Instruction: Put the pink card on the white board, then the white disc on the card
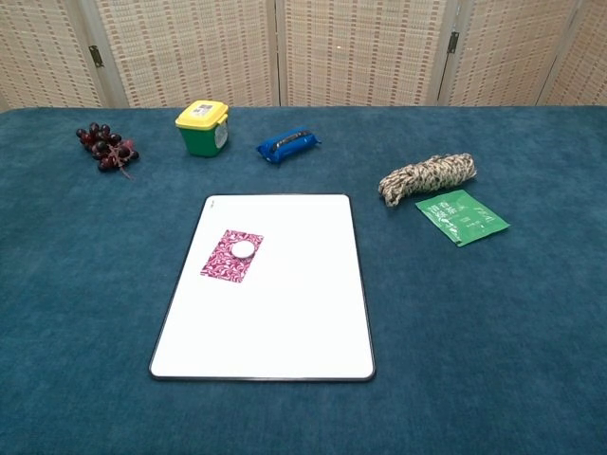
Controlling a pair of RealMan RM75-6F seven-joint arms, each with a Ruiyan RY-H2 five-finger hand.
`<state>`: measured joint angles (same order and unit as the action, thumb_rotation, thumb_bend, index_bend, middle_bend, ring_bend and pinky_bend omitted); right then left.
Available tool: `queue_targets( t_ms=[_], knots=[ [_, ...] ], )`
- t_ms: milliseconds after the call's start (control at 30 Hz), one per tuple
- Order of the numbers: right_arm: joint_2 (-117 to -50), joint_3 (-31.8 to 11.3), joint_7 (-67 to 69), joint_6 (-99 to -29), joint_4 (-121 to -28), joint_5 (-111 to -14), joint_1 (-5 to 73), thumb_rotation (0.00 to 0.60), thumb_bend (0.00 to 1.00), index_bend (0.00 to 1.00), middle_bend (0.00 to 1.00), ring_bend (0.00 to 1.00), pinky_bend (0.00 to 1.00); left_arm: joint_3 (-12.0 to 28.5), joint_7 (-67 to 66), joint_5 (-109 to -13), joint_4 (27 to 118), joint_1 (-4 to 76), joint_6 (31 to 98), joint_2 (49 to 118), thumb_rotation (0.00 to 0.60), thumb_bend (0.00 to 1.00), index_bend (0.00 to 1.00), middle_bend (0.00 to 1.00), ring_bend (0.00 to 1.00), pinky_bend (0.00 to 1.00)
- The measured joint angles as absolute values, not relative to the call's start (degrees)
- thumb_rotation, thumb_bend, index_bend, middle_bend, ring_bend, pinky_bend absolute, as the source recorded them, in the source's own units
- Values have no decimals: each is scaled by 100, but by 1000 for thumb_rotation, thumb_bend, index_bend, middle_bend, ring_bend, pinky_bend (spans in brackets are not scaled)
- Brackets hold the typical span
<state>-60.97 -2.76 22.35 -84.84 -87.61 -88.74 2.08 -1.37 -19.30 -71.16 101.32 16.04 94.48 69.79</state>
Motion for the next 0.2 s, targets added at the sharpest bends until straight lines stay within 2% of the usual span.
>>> queue_targets(
  t_ms=[200],
  knots=[
    [-6073,-238,1910,-8653,-9022,-8853,87,600,370,1,36,91,42,-300,-2292,-7641,10120,1366,9671,7035,600,376,218,148,97,0]
  ],
)
